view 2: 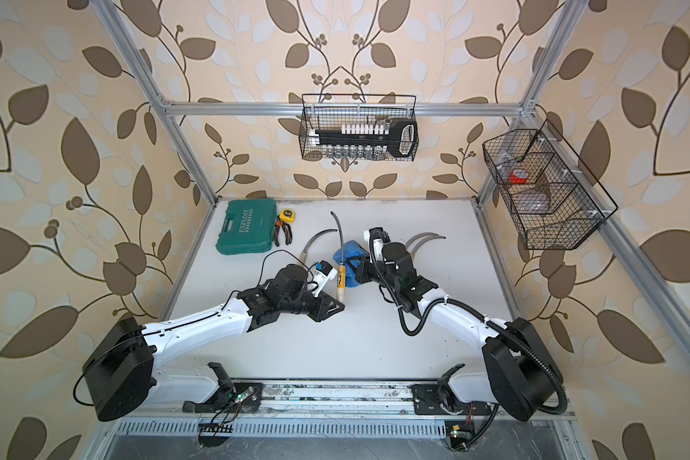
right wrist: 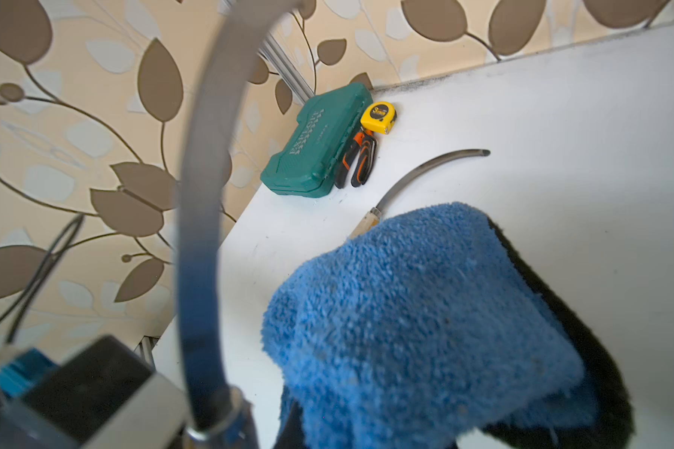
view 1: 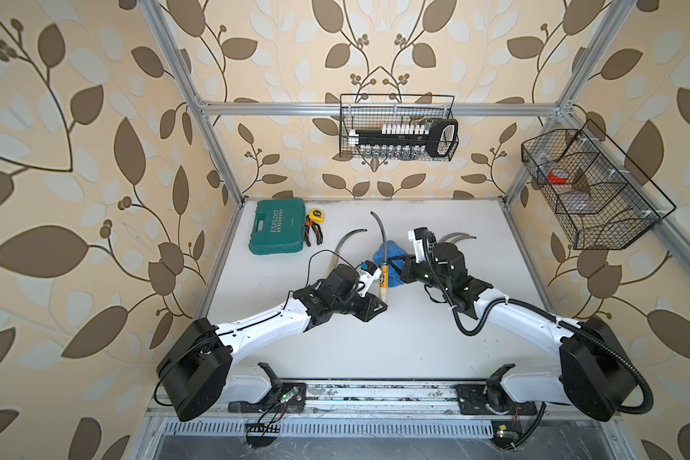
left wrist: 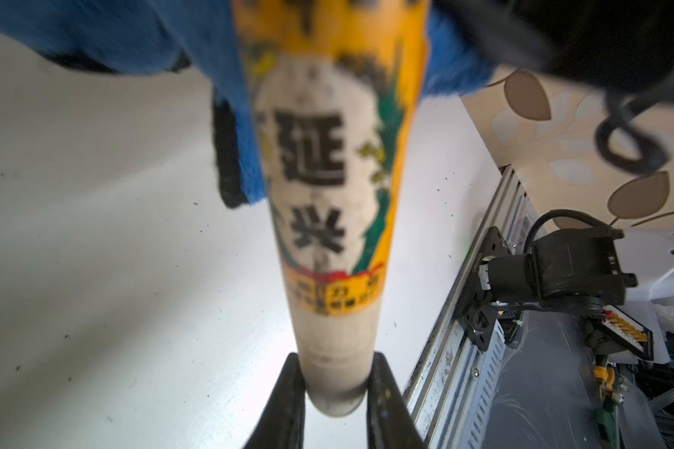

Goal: Wipe small sickles with rags
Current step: Wipe the small sickle.

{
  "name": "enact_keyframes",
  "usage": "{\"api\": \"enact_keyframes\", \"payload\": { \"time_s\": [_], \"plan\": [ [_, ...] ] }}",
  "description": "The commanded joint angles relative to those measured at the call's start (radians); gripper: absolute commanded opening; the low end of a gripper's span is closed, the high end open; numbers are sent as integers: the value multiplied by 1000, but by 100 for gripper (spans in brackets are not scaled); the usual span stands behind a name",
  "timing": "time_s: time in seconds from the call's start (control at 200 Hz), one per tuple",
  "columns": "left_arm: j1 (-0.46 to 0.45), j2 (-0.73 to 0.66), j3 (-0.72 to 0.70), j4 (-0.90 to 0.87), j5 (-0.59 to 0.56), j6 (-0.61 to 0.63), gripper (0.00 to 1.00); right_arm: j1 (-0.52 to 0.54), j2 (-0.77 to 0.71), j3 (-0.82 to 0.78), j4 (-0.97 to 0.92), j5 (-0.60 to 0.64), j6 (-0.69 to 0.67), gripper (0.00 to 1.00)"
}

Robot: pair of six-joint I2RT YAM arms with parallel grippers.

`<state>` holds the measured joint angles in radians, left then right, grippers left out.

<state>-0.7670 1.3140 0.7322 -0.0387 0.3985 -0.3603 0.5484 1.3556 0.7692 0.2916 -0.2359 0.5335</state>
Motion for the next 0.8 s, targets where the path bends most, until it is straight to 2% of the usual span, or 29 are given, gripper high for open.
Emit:
{"api": "enact_keyframes", "payload": {
  "time_s": [0.0,0.29,0.485,0.795],
  "plan": [
    [-13,23,57,-36,-83,28,0,3,32,28,-18,8,-12,0],
    [-92,104,123,-108,-239,26,0,2,38,46,-39,48,2,0],
    [-136,160,147,-115,-254,32,0,-17,101,142,-86,70,2,0],
    [-149,174,125,-103,-260,33,0,-57,246,363,-164,47,-18,0]
  ]
}}
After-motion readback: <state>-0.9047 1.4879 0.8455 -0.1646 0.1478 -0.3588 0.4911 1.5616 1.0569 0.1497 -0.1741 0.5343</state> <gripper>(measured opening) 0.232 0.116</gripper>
